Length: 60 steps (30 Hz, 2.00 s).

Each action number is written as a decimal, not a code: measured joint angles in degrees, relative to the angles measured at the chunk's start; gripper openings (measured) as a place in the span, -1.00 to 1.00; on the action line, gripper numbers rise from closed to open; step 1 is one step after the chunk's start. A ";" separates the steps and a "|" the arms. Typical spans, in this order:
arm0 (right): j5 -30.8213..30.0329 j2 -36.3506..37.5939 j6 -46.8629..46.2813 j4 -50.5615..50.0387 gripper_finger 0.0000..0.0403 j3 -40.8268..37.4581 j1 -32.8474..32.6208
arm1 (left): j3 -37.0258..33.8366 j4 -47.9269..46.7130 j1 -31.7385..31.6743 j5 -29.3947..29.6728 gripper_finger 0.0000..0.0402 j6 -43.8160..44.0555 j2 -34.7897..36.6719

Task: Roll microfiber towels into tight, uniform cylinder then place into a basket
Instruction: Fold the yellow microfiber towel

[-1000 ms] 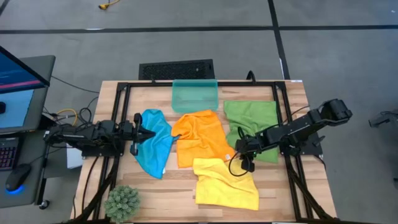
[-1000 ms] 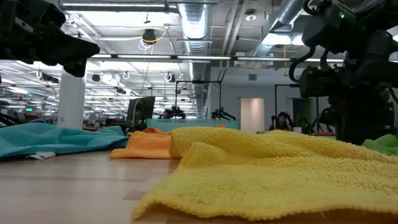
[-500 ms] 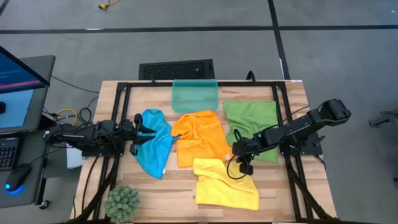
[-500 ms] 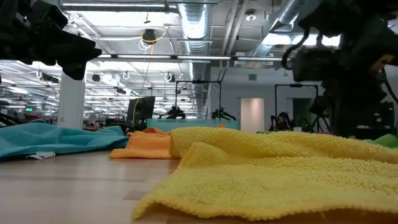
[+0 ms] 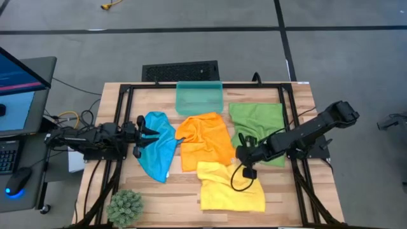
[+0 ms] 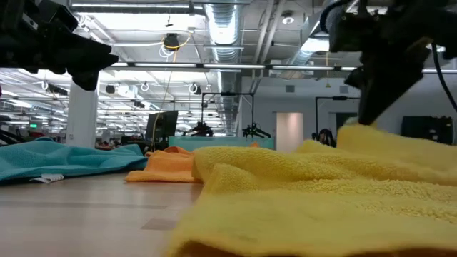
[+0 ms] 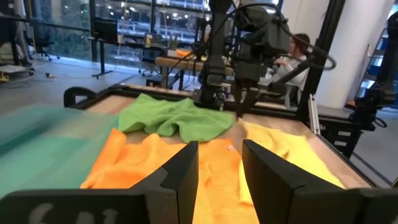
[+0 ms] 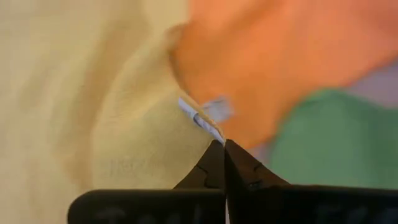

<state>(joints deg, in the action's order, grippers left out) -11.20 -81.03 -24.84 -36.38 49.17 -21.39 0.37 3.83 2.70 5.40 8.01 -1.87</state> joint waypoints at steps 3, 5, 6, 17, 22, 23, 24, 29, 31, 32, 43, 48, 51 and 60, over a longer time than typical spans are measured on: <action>-4.39 0.04 -0.02 -4.89 -0.97 2.90 0.54 | 0.00 0.19 0.00 0.01 -0.42 0.12 0.01; -6.50 0.04 -0.04 -7.26 -0.98 4.23 1.28 | -0.01 0.21 0.00 0.05 -0.42 0.65 0.00; -7.46 0.04 -0.06 -7.79 -0.98 4.71 1.74 | -0.01 0.22 0.00 0.31 -0.42 1.04 0.02; -17.92 0.04 -6.42 -14.00 -0.98 5.20 8.19 | -0.01 2.76 0.00 4.46 -0.42 2.00 0.01; -17.86 0.04 -8.45 -14.19 -0.96 5.20 11.47 | -0.01 4.79 0.00 3.86 -0.42 1.90 0.02; -17.43 0.04 -8.63 -14.19 -0.96 5.20 11.90 | -0.01 4.79 0.00 3.46 -0.42 1.93 0.02; -17.18 -0.14 -8.65 -14.18 -0.97 5.20 12.01 | -0.01 4.79 0.00 2.92 -0.42 1.98 0.02; -15.92 -0.68 -8.53 -13.66 -0.98 4.76 9.58 | -0.01 6.22 0.00 -1.26 -0.42 3.08 0.00; -15.84 -0.74 -9.09 -13.80 -0.97 4.28 8.54 | -0.01 6.19 0.04 -2.13 -0.42 4.27 -0.06; -15.88 -0.74 -9.81 -13.86 -0.97 4.15 8.17 | -0.01 6.06 0.02 -1.99 -0.42 5.00 -0.41; -15.89 -0.74 -10.75 -13.75 -0.96 4.07 6.78 | 0.37 18.14 0.01 0.50 -0.41 5.70 -13.90; -15.87 -0.74 -10.75 -13.75 -0.96 4.07 6.78 | 5.16 23.39 0.02 -0.10 -0.24 -2.67 -22.82; -15.89 -0.74 -10.75 -13.73 -0.96 4.07 6.78 | 8.93 24.58 0.00 0.38 -0.10 -5.38 -28.70; -15.89 -0.76 -10.75 -13.73 -0.97 4.04 6.78 | 17.58 24.73 0.70 -2.58 0.01 1.23 -54.35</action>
<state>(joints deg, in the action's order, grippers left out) -27.09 -81.80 -35.59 -50.11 53.21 -14.61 17.95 28.56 3.40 2.82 9.24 -56.22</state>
